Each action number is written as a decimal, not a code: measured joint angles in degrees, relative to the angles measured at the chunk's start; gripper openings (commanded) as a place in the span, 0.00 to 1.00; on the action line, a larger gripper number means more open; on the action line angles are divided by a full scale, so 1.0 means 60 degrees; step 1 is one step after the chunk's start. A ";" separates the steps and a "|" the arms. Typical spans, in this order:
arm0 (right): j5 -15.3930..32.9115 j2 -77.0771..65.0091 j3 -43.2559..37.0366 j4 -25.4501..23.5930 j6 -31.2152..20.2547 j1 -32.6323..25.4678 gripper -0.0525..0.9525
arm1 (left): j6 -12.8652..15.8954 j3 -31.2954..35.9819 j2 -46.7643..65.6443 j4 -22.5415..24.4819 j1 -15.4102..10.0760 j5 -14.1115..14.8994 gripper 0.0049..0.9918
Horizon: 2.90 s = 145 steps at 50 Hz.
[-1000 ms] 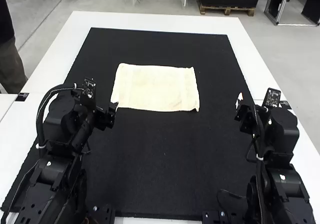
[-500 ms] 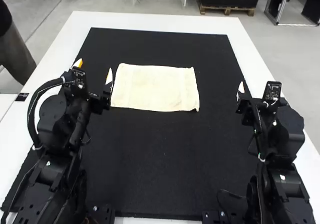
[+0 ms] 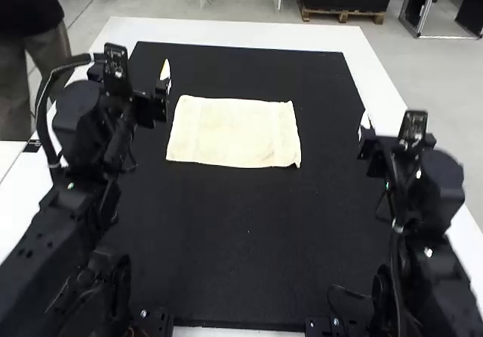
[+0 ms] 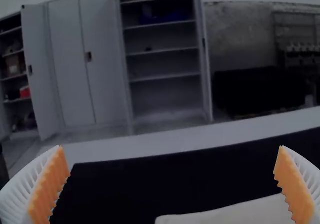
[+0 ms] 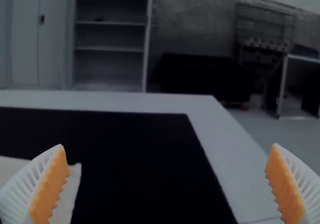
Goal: Fold the towel.
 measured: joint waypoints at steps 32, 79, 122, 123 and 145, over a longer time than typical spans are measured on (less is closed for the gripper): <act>-0.0448 0.6215 0.5060 -0.1810 0.2244 0.0000 0.94 | -0.2557 0.2350 0.3315 -0.2495 0.1668 0.0470 0.98; -0.1625 1.2120 0.8703 -0.3654 0.2761 0.0827 0.96 | -0.2987 0.4656 0.7329 -0.3187 0.1501 0.0892 0.98; -0.2747 1.6425 1.2866 -0.4637 0.3468 0.1668 0.96 | -0.3016 0.5563 0.8557 -0.3337 0.2069 0.1300 0.98; -0.2747 1.6549 1.3012 -0.4648 0.3493 0.1668 0.95 | -0.3020 0.5661 0.8688 -0.3326 0.2069 0.1304 0.98; -0.2750 1.7467 1.4032 -0.4714 0.3756 0.1639 0.96 | -0.3213 0.8695 1.1883 -0.3493 0.1759 0.1457 0.98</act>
